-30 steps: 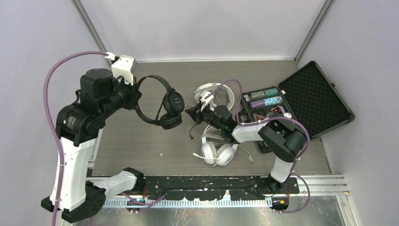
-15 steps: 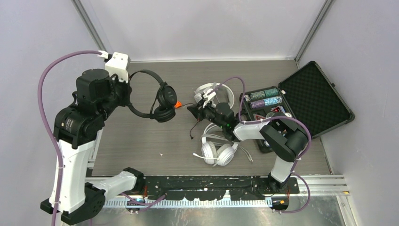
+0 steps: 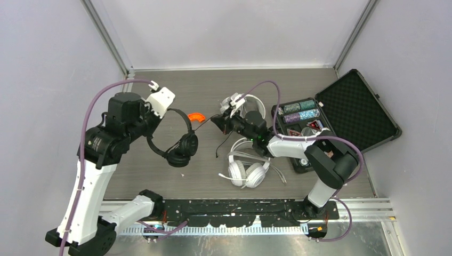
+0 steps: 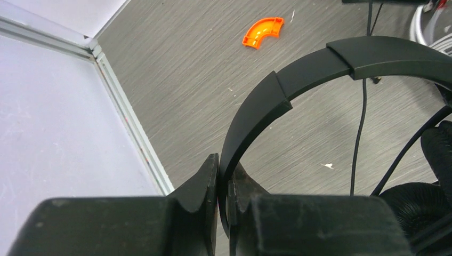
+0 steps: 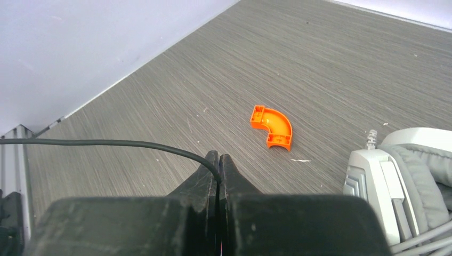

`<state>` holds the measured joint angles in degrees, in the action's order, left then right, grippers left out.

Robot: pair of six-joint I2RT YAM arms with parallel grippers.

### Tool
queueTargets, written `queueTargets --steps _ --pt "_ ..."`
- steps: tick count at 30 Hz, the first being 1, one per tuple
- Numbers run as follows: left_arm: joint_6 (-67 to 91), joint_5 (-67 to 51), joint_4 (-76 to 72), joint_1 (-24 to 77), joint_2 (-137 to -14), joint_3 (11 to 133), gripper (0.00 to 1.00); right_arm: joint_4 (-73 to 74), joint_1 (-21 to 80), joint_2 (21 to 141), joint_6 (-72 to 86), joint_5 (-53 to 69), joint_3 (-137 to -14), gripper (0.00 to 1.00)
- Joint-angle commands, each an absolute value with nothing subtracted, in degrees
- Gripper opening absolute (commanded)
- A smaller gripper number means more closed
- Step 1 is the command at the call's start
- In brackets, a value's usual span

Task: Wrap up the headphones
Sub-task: Wrap the headphones cable around the headphones.

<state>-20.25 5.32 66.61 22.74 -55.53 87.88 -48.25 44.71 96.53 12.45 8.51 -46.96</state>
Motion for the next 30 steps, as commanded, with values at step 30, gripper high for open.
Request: queueTargets --steps 30 --pt "-20.7 26.8 57.8 22.6 -58.3 76.9 0.00 -11.0 47.3 82.0 22.0 25.0 -68.7 0.01"
